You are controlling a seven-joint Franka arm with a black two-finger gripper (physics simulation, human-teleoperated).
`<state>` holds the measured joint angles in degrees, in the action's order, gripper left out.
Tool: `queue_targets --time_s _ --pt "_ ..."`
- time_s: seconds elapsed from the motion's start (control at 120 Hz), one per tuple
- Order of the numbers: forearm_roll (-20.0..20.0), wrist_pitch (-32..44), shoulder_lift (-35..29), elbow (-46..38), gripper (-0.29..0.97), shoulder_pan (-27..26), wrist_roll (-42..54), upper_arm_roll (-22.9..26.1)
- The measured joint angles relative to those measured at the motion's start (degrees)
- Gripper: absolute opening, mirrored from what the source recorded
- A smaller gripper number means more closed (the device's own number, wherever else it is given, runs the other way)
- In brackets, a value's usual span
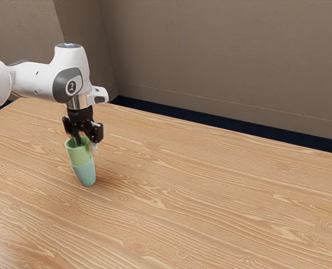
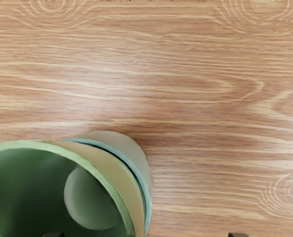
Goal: Place the left cup onto the right cup
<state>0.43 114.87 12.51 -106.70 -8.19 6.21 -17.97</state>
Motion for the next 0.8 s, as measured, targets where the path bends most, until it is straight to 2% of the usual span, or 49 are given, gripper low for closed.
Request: queue_targets --time_s 0.125,0.283,0.8 --pt "0.0 -0.2 -0.3 1.1 0.56 0.0 0.0 0.0" --pt "0.1 -2.4 -0.6 6.0 0.62 -0.2 0.1 0.0" --pt "-0.7 -17.1 -2.2 17.1 0.67 -0.1 0.4 0.4"
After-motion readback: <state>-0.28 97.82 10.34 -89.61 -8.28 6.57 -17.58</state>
